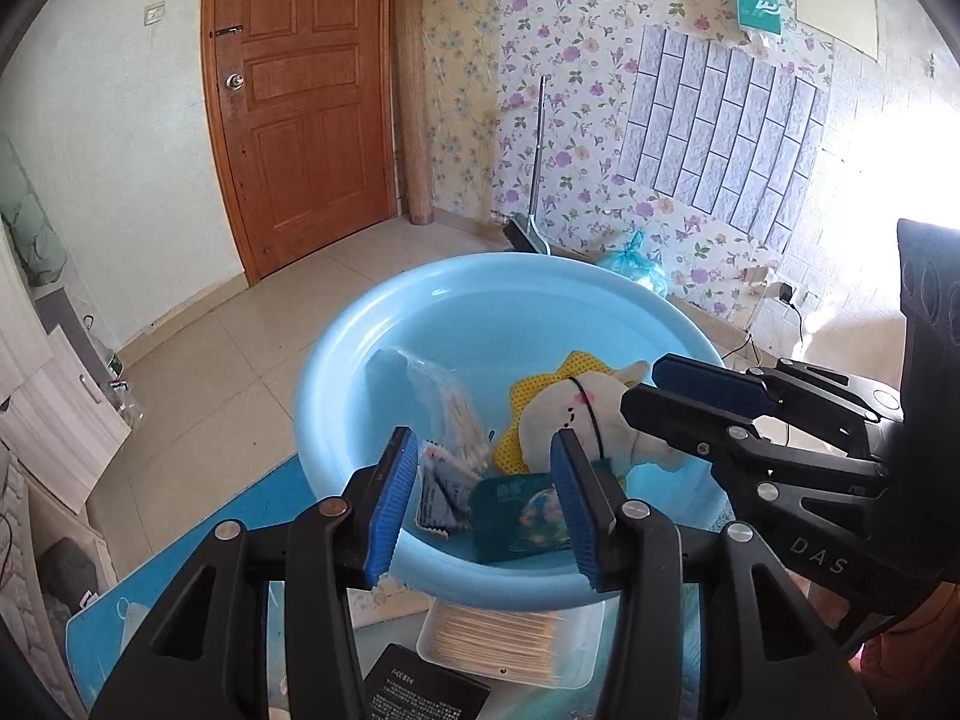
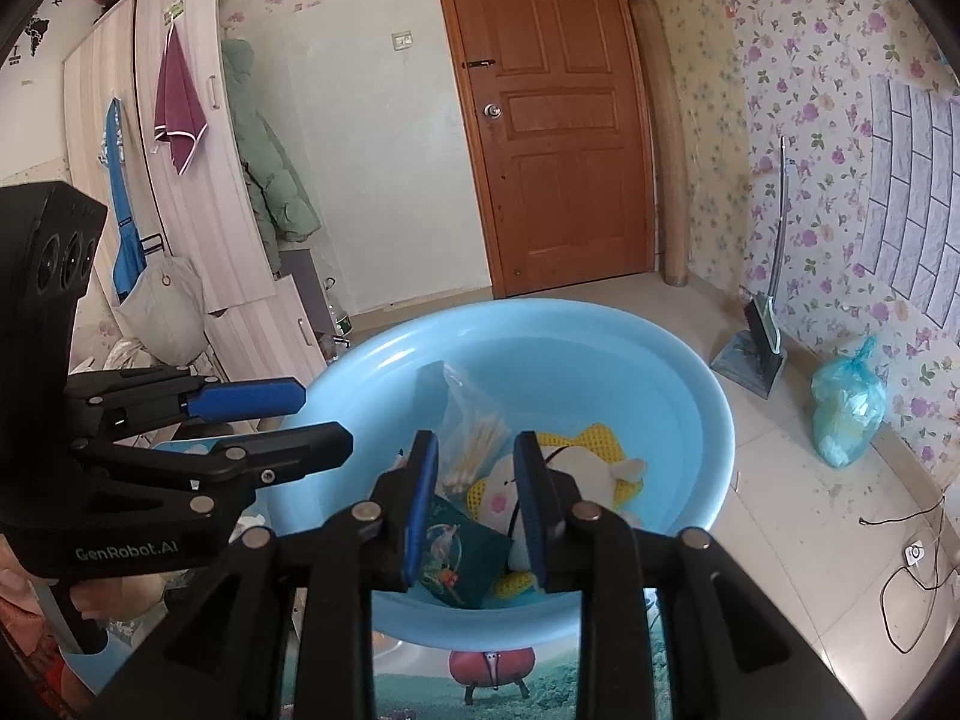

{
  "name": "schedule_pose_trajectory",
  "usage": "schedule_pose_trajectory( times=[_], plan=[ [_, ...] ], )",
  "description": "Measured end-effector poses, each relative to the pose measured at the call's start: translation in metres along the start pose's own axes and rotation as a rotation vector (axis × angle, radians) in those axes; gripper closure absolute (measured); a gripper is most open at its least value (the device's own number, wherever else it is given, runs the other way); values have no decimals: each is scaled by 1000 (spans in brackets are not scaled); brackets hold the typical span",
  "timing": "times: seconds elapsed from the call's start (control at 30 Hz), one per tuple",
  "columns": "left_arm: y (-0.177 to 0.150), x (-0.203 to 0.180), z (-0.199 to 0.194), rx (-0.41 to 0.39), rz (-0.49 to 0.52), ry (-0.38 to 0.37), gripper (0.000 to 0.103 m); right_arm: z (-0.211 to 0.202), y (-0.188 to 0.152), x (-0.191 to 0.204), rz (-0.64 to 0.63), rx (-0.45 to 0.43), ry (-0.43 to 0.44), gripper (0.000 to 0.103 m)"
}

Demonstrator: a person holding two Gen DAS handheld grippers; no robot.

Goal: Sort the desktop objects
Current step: 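Carry both packets over the blue basin and open both tools to drop them, then reach the left tool to the tan plush dog and grasp it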

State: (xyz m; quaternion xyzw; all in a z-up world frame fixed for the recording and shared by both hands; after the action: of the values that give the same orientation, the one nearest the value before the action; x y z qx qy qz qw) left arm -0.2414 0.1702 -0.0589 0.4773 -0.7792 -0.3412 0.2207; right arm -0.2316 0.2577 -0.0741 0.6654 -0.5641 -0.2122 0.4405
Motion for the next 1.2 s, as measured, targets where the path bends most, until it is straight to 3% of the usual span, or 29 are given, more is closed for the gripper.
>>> schedule_pose_trajectory(
  times=[0.4, 0.5, 0.67, 0.77, 0.97, 1.2],
  plan=[
    [-23, 19, -42, -24, -18, 47, 55, -25, -8, 26, -19, 6, -6, 77],
    [-28, 26, -57, -36, -31, 56, 47, -33, -7, 37, -34, -1, -2, 77],
    [-38, 39, -86, -81, -53, 90, 18, -46, -7, 52, -44, -12, 5, 77],
    [-49, 47, -102, -109, -73, 106, 10, -52, -11, 60, -48, -8, 4, 77],
    [-82, 64, -115, -72, -117, 140, 9, -63, -15, 70, -27, -8, -7, 73],
    [-123, 79, -131, -51, -144, 193, 3, -69, -25, 89, -39, -5, -5, 59]
  ],
)
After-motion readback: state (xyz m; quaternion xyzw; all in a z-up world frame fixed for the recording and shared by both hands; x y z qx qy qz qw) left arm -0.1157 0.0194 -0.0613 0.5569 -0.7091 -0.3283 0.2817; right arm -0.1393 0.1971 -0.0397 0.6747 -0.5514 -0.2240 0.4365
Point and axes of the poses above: each gripper's, at about its wrist camera, not at the fingertips, and z roughly the way its jaws point, x to its left, y to its top, the point moved 8 cm from there along z, roughly the way its jaws point, and after that the axes turned 4 degrees about z, right-handed, at the moved point
